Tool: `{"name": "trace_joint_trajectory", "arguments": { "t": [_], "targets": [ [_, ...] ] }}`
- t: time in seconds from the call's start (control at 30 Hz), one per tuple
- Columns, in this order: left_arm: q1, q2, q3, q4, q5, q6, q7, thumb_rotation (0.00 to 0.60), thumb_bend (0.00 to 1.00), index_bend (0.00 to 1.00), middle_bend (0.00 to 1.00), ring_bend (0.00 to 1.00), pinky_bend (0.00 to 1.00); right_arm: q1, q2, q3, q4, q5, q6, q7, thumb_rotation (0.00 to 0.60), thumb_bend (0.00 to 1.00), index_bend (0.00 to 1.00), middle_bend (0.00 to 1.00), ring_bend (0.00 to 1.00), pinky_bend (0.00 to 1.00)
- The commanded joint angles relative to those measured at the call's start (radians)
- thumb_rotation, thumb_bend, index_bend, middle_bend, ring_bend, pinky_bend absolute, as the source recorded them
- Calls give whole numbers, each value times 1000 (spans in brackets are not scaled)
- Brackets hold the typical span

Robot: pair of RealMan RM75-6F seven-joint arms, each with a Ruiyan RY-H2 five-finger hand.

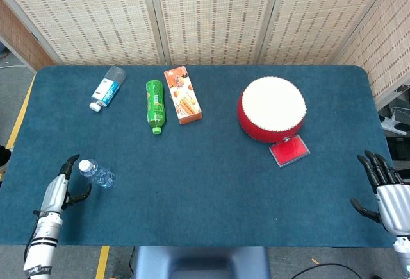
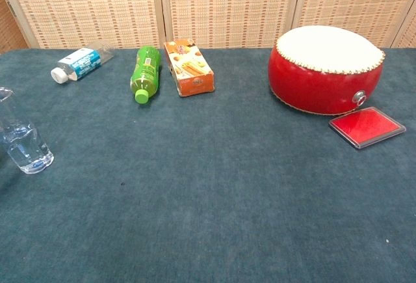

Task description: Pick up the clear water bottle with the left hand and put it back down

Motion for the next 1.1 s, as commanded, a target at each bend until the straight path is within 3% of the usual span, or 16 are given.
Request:
{"name": "trace_joint_trajectory", "arguments": {
  "t": [0.03,0.6,0.67,0.73,0.87,1.1],
  "targets": [
    [-14,-5,-15,-16,-17,-37,-56,600,405,0,0,0,134,1,1,0,-1,0,-1,0,600,131,0,0,0,193],
    [-42,-49,-52,-6,-23,-147,-335,600,402,1,37,11,130,5,7,4,-5,9,-9,8,600,130,0,0,0,193],
    [-39,-59,-57,-2,-24,-137,-357,600,395,33,100,64,130,5,7,4,-5,9,-10,9,600,130,0,0,0,193],
    [-32,-72,-69,-1,-31,-123,-390,600,394,154,267,201,130,6,6,5,-5,10,-11,9,600,130,0,0,0,193],
    [-23,-89,-79,6,-32,-104,-430,600,445,383,493,358,134,9,8,4,-7,12,-20,6,600,131,0,0,0,193],
    [-22,-105,-77,21,-23,-72,-398,600,520,531,636,462,200,11,8,4,-7,14,-23,4,600,131,0,0,0,193]
  ]
}}
